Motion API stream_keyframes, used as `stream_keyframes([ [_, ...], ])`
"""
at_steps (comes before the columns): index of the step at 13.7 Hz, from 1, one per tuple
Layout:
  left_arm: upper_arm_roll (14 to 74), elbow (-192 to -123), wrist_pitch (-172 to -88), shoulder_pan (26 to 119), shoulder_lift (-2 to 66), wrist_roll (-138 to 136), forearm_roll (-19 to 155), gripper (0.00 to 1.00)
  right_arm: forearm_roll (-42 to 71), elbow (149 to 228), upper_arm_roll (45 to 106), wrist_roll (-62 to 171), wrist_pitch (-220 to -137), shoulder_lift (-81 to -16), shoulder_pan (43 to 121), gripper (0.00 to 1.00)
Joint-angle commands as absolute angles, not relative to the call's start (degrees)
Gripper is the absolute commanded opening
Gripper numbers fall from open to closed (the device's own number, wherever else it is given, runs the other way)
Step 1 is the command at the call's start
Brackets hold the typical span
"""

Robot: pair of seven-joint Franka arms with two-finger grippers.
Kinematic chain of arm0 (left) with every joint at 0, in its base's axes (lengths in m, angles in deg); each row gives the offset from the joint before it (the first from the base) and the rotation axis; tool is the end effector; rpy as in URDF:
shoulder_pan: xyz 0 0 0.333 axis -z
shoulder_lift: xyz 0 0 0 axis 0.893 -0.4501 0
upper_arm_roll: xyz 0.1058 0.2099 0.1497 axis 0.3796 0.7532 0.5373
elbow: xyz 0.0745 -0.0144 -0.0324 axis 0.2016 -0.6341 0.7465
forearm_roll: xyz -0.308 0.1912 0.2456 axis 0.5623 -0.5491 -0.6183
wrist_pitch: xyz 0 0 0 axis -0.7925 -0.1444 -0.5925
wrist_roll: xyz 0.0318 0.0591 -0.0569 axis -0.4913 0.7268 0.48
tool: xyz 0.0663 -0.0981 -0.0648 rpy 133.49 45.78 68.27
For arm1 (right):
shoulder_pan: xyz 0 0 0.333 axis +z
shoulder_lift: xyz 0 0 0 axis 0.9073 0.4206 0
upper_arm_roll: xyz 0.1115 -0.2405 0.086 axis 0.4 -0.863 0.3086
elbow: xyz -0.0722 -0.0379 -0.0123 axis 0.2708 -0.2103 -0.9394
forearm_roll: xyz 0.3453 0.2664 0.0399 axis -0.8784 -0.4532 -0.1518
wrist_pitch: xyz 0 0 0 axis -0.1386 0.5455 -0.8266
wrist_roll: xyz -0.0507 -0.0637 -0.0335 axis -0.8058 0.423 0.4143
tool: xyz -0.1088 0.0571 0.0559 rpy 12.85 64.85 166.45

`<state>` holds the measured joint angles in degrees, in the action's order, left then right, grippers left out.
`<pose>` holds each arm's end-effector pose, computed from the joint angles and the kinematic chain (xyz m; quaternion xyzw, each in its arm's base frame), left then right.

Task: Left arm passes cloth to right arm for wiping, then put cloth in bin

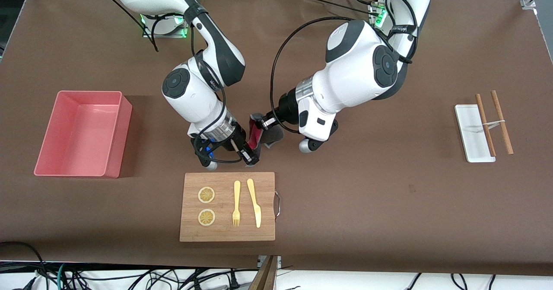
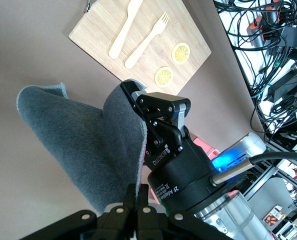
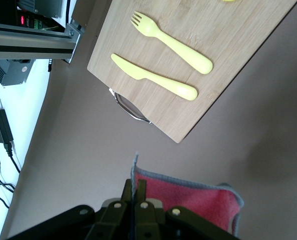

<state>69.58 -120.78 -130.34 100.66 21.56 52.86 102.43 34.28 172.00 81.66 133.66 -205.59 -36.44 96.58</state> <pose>0.6458 -0.4700 0.4442 0.8756 0.3333 -0.1213 0.3279 0.6629 0.4191 0.2970 -0.8657 0.4391 -0.0322 0.2381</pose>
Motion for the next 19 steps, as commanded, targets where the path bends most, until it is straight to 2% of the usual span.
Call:
stream_keyframes([
  [1,69.73,-120.24,-130.37,100.52,21.20,52.42,103.95,0.00,33.27,170.71,82.35,133.65,-204.99,-35.90,96.51,0.00],
  [2,69.82,-120.33,-130.37,100.43,21.29,52.33,103.86,0.06,33.27,170.71,82.62,133.74,-204.21,-35.99,96.51,0.00],
  [3,69.82,-120.33,-130.37,100.26,21.29,52.33,103.86,0.56,33.27,170.71,82.62,133.74,-203.16,-36.08,96.51,0.00],
  [4,69.91,-120.33,-130.28,100.08,21.47,52.33,103.34,0.96,33.27,170.63,82.62,133.74,-202.28,-36.34,96.51,0.00],
  [5,69.99,-120.33,-129.93,99.38,21.73,52.15,103.25,1.00,33.27,170.63,82.62,133.74,-201.31,-36.52,96.51,0.00],
  [10,70.35,-120.85,-124.32,95.77,24.71,51.45,101.59,1.00,33.27,170.54,82.88,133.83,-195.17,-37.22,96.86,0.00],
  [14,70.35,-120.95,-117.90,91.04,26.65,50.32,90.45,1.00,33.27,170.54,84.90,133.83,-187.52,-39.06,96.95,0.00],
  [16,70.35,-121.56,-113.18,88.84,29.10,41.57,86.73,1.00,33.36,170.54,85.70,133.30,-182.61,-39.59,96.86,0.00],
  [19,70.35,-127.33,-104.29,85.14,36.81,33.45,81.74,1.00,33.53,170.54,85.79,129.45,-173.82,-39.60,96.95,0.00],
])
